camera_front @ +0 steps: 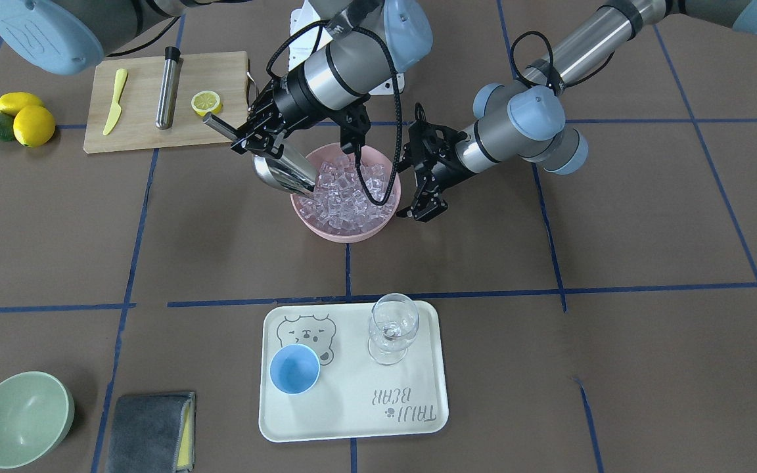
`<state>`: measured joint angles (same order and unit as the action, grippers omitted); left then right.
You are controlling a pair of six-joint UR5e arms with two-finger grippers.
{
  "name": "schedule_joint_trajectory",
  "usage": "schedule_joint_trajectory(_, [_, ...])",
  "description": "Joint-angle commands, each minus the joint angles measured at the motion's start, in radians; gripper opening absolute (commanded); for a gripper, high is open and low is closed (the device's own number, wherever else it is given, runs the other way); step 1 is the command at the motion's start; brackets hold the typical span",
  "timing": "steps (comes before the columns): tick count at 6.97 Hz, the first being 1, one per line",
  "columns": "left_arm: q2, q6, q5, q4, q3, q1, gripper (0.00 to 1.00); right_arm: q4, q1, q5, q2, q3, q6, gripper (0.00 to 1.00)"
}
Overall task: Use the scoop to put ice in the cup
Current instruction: 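Push the scoop into the ice with the right gripper while the left steadies the bowl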
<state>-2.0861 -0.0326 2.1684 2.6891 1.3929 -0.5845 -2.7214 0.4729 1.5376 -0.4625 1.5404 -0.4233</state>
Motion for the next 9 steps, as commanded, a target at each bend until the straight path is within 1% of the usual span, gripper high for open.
schedule_joint_trajectory(1, [-0.003, 0.000, -0.001, 0.000, 0.000, 0.000, 1.00, 0.026, -0.025, -0.005, -0.005, -0.006, 0.000, 0.00])
schedule_joint_trajectory(2, [-0.003, 0.000, 0.001, 0.000, 0.000, 0.000, 1.00, 0.038, -0.033, -0.010, -0.007, -0.025, 0.003, 0.00])
schedule_joint_trajectory(3, [-0.003, 0.000, 0.001, 0.000, 0.000, 0.000, 1.00, 0.067, -0.034, -0.010, -0.010, -0.031, 0.005, 0.00])
schedule_joint_trajectory(4, [-0.003, 0.000, 0.001, 0.000, 0.000, 0.000, 1.00, 0.098, -0.034, -0.010, -0.010, -0.061, 0.009, 0.00])
schedule_joint_trajectory(5, [-0.003, 0.000, 0.001, 0.000, -0.002, 0.000, 1.00, 0.123, -0.034, -0.010, -0.010, -0.072, 0.011, 0.00])
schedule_joint_trajectory(6, [-0.003, 0.002, -0.001, 0.000, -0.002, 0.000, 1.00, 0.130, -0.033, -0.010, -0.010, -0.071, 0.011, 0.00])
schedule_joint_trajectory(7, [-0.005, 0.002, -0.001, 0.000, 0.000, 0.000, 1.00, 0.181, -0.033, -0.008, -0.015, -0.071, 0.011, 0.00])
schedule_joint_trajectory(9, [-0.005, 0.002, -0.001, 0.000, -0.002, 0.000, 1.00, 0.215, -0.030, -0.004, -0.036, -0.046, 0.006, 0.00])
